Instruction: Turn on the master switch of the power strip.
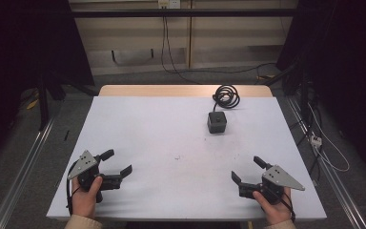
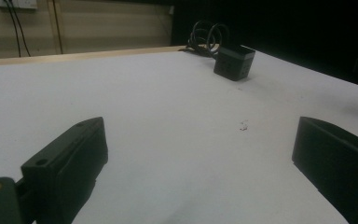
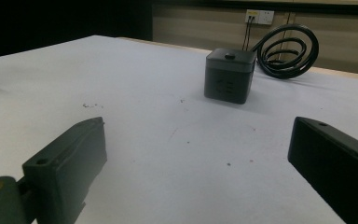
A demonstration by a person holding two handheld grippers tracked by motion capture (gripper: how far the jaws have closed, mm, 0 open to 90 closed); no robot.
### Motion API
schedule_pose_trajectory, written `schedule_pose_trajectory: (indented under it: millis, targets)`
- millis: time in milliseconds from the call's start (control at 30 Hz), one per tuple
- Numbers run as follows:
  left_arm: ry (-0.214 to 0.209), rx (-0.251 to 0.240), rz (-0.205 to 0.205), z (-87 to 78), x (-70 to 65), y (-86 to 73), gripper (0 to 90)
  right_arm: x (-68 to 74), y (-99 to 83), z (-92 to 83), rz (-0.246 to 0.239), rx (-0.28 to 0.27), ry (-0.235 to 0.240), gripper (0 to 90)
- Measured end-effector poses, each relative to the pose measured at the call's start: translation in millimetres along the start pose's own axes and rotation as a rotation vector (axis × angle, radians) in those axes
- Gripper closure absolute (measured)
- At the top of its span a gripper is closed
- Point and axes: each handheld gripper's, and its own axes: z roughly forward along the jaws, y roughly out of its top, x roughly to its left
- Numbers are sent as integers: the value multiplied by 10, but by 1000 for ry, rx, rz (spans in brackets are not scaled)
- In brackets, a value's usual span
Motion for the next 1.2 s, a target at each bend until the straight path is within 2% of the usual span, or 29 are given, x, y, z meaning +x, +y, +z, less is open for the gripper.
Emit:
schedule_pose_trajectory:
  millis: [733, 1200]
  targets:
    - [-3, -4, -9, -3, 25, -10, 30, 46, 28, 54, -5, 10, 4, 52]
    - [-7, -4, -8, -8, 24, -19, 30, 25, 92, 160, 18, 35, -1, 68]
